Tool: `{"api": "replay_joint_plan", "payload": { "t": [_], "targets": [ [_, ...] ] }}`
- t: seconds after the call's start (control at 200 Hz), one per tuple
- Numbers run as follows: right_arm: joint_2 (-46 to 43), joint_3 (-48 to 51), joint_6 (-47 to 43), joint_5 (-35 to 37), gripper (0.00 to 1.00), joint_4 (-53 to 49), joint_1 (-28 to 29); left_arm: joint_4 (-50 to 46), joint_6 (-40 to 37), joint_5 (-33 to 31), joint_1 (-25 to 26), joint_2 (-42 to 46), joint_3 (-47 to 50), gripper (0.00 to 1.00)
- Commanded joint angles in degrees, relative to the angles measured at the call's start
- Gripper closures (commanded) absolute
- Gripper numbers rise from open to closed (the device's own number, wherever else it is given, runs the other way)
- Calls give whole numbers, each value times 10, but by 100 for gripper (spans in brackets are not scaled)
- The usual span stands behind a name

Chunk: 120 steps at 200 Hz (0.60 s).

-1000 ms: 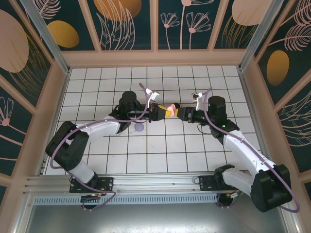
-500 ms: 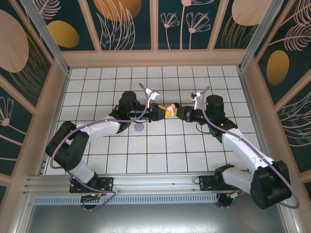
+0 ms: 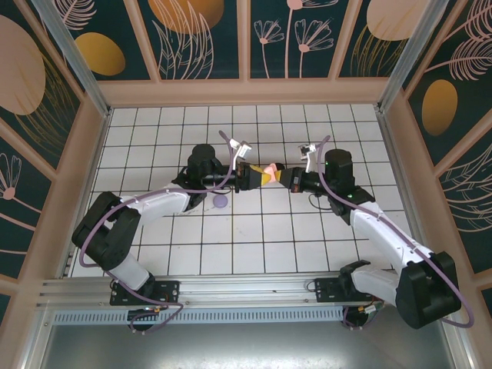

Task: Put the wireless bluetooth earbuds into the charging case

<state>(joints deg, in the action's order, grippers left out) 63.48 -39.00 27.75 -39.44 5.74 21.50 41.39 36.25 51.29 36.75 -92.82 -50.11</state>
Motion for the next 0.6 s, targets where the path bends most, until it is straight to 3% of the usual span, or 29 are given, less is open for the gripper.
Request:
{"api": "replay_joint_plan", "payload": {
  "t": [0.0,0.14,0.335,0.445,0.596],
  "targets": [
    [-6,-28,1,16,100,13,5,9,-4,-18,4,6,5,80],
    [-9,-42,-23,72,100,-43,5,-13,-27,-83,4,18,15,53],
    [-3,-73,-82,166,100,-149,5,-105,-101,-116,-23,50,-2,31],
    [5,-91,-118,188,100,-190,6,-233,-194,-101,-36,57,-52,22],
    [29,-114,-191,203,100,-220,28,-445,-329,-78,-37,33,-158,18]
  ]
}}
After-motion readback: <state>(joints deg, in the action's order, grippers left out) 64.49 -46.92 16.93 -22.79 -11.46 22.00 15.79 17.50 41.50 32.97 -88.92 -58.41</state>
